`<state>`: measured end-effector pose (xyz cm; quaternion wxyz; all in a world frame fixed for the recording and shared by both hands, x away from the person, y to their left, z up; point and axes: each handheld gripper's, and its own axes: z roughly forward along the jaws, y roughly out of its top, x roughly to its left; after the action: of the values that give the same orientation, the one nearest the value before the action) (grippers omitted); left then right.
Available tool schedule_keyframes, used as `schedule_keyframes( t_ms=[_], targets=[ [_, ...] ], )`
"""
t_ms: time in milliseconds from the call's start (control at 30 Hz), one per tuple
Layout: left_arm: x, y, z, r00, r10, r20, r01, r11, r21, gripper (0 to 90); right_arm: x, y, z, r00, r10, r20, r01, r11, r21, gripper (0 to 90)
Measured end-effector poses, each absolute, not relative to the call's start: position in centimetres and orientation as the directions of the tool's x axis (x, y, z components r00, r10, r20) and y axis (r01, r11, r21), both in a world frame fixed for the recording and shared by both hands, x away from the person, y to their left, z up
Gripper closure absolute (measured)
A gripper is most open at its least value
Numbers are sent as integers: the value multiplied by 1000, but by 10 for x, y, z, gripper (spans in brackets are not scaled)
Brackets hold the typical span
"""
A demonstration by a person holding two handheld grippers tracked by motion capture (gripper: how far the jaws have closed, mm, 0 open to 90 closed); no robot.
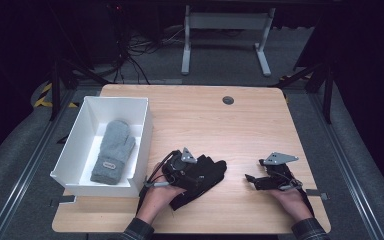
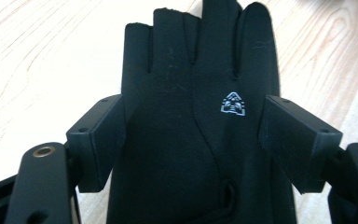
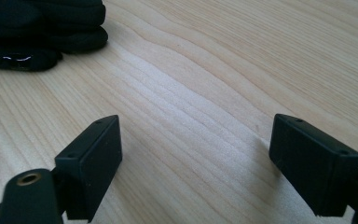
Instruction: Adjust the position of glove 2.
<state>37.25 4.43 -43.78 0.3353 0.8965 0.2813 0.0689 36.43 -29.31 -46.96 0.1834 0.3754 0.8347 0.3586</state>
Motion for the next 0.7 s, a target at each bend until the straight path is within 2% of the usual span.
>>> schedule_keyframes(
  t_ms=[300, 433, 600, 700],
  targets=[
    [372, 37, -449, 840, 542, -16, 442, -668, 599, 254, 364, -293, -470, -652, 757, -36, 495, 461, 736, 166],
    [373, 36, -452, 836, 549, -8, 445, -668, 596, 223, 364, -293, -470, -653, 757, -36, 495, 462, 736, 166],
    [376, 38, -455, 828, 558, -53, 475, -650, 594, 215, 364, -293, -470, -655, 755, -36, 494, 463, 735, 165],
    [377, 39, -456, 829, 554, -73, 485, -649, 587, 241, 364, -293, -470, -654, 755, -36, 495, 463, 735, 165]
  ],
)
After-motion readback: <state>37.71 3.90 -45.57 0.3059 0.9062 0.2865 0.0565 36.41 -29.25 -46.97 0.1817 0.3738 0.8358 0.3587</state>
